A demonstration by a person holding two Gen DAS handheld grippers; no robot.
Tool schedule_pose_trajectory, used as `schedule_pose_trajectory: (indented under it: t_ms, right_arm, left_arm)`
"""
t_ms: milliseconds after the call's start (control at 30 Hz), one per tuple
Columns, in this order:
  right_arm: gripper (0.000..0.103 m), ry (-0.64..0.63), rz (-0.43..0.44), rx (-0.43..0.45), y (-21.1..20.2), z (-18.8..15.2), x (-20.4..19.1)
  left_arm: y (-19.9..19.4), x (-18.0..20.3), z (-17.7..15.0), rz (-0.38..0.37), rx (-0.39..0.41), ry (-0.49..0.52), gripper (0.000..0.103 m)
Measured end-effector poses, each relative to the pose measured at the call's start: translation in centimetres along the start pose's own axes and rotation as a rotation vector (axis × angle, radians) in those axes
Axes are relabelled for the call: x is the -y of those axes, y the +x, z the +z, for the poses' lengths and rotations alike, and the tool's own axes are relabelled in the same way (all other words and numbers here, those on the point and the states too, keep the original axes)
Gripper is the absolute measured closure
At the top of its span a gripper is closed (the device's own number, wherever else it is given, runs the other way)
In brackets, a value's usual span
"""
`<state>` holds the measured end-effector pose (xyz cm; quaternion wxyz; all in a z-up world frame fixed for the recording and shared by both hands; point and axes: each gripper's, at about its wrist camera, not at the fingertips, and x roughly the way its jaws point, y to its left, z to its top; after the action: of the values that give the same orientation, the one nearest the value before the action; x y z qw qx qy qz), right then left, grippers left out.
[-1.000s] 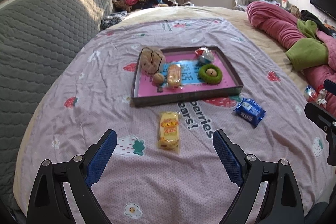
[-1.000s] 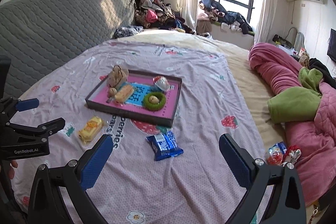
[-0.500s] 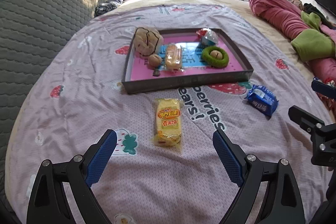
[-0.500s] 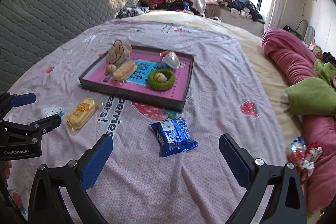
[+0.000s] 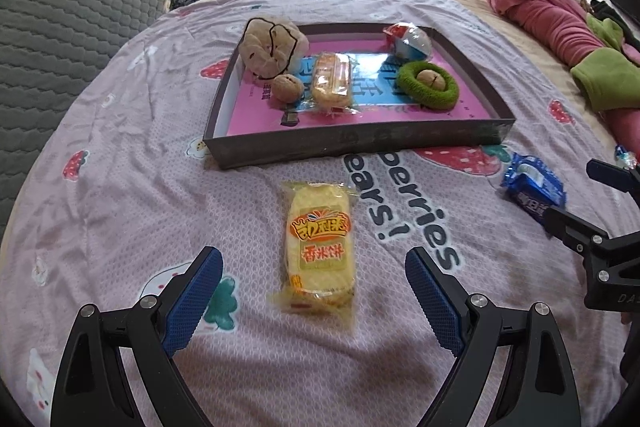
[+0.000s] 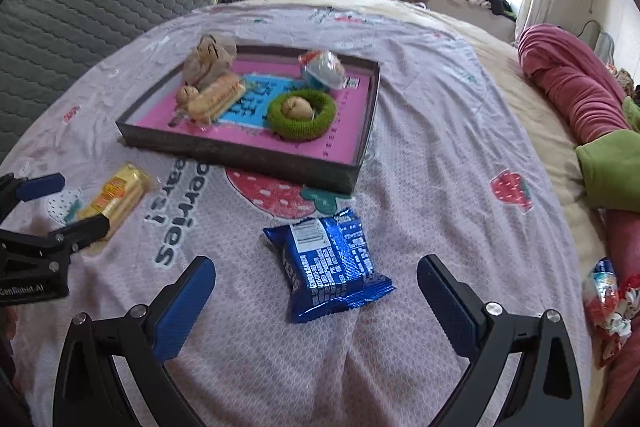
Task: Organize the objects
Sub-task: 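Move the left gripper to the yellow cake pack while the right approaches the blue biscuit pack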
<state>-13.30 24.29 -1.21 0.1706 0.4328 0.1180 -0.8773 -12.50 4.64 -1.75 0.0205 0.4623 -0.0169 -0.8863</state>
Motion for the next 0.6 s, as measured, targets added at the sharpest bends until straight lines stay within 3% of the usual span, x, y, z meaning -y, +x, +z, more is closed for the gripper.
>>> schedule_pose_trajectory:
  t_ms: [600]
  right_arm:
    - [0.001, 0.015, 0.003, -0.070, 3.7, -0.1, 0.7]
  left_arm:
    - [3.0, -0.4, 0.2, -0.035, -0.037, -0.015, 0.010]
